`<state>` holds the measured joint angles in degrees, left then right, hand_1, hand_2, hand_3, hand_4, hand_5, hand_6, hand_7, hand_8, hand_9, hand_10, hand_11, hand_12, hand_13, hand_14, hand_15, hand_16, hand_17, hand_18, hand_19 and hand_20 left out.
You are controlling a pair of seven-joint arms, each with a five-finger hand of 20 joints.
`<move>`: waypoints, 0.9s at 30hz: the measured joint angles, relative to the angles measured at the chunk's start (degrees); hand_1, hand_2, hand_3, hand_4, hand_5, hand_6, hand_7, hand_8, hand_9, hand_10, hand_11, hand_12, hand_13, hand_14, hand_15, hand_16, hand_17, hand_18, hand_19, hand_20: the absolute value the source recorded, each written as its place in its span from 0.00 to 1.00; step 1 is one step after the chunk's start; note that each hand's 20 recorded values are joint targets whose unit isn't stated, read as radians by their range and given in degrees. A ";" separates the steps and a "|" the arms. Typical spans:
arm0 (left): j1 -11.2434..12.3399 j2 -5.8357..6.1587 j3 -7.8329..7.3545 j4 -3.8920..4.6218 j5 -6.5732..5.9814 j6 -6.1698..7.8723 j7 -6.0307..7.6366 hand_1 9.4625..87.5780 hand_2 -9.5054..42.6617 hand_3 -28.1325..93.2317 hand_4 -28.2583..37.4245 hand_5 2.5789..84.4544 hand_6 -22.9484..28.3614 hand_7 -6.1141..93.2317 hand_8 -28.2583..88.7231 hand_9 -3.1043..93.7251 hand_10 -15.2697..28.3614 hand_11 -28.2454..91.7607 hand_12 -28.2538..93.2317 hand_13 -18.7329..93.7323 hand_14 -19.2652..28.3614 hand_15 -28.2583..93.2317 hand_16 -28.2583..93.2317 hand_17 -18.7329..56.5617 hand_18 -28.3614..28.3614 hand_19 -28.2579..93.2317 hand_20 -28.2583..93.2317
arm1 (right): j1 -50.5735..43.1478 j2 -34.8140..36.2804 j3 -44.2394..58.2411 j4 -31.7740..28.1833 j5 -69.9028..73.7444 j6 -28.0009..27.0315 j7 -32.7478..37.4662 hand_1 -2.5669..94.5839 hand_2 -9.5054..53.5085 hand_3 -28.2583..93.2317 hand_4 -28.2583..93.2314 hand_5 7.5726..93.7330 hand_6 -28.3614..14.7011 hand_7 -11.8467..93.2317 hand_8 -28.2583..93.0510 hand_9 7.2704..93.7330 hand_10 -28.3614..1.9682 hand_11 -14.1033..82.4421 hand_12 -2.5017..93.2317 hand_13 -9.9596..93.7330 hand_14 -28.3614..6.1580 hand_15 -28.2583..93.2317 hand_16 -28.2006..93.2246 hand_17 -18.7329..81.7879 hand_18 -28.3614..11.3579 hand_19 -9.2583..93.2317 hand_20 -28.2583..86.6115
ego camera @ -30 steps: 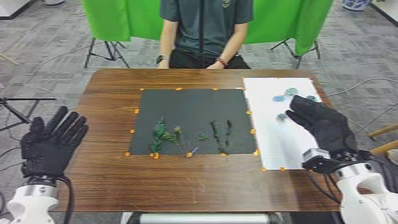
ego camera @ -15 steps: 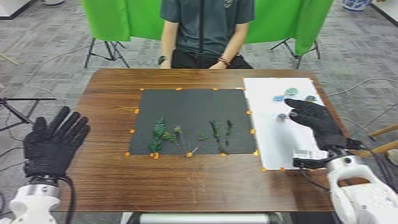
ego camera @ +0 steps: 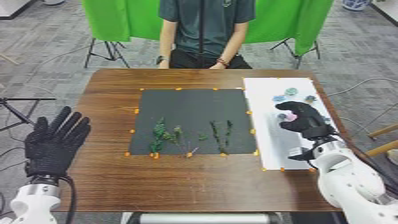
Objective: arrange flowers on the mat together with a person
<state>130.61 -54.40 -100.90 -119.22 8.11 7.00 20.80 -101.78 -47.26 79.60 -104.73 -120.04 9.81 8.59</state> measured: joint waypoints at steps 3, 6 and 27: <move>0.01 -0.06 0.04 0.00 0.00 0.06 -0.03 0.23 0.38 0.80 0.00 0.48 0.59 0.14 0.16 0.43 0.65 0.35 0.28 0.41 0.71 0.44 0.17 0.20 0.70 0.47 0.29 | 2.75 1.09 -3.91 2.52 -8.40 -0.67 1.43 0.58 0.00 0.87 0.00 0.46 0.66 0.35 0.08 0.44 0.67 0.25 0.12 0.53 0.70 0.37 0.28 0.47 0.51 0.42 0.41; -0.02 -0.06 0.16 0.03 0.00 0.07 -0.06 0.23 0.38 0.80 0.00 0.48 0.59 0.14 0.16 0.43 0.65 0.35 0.28 0.41 0.72 0.44 0.17 0.20 0.70 0.47 0.29 | 5.74 1.88 -7.74 4.66 -17.40 -0.76 3.08 0.60 0.00 0.87 0.00 0.48 0.67 0.34 0.08 0.47 0.68 0.26 0.13 0.57 0.71 0.38 0.30 0.49 0.51 0.45 0.44; -0.18 -0.29 0.67 0.27 -0.02 0.39 -0.43 0.23 0.38 0.80 0.00 0.48 0.59 0.14 0.16 0.43 0.65 0.35 0.28 0.41 0.72 0.44 0.17 0.20 0.70 0.47 0.29 | 10.49 1.05 -8.76 4.46 -21.11 -12.14 5.86 0.56 0.00 0.81 0.00 0.58 0.64 0.39 0.08 0.60 0.56 0.35 0.21 0.71 0.64 0.41 0.42 0.58 0.45 0.56 0.62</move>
<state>130.43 -54.69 -100.24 -118.95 8.10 7.39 20.37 -91.29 -46.21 70.85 -100.27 -141.15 -2.33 14.45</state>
